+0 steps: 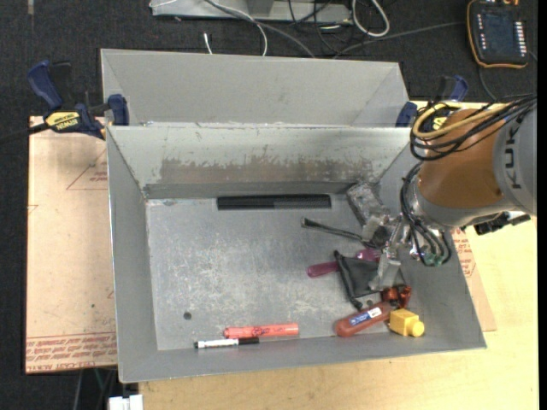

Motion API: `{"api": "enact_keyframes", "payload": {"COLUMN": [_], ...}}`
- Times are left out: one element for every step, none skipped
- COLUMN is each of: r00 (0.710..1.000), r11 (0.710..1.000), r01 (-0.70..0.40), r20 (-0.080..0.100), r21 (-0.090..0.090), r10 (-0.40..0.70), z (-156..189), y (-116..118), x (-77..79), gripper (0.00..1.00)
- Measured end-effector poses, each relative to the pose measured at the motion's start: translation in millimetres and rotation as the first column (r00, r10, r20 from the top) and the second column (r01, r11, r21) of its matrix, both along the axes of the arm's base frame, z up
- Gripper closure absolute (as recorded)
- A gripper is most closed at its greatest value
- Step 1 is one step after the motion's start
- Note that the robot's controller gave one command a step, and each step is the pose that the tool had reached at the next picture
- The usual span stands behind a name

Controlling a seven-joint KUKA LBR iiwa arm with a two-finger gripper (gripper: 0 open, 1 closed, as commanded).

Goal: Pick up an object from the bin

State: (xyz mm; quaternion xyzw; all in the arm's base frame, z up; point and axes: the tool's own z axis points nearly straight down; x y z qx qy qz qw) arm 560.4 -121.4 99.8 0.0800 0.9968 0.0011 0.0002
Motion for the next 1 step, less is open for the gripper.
{"api": "enact_keyframes", "payload": {"r00": [0.984], "r11": [0.984], "r01": [0.178], "r20": [-0.001], "r21": [0.007], "r10": [-0.178], "z": [-30.0], "y": [38.5], "x": [-19.5], "gripper": [0.0]}}
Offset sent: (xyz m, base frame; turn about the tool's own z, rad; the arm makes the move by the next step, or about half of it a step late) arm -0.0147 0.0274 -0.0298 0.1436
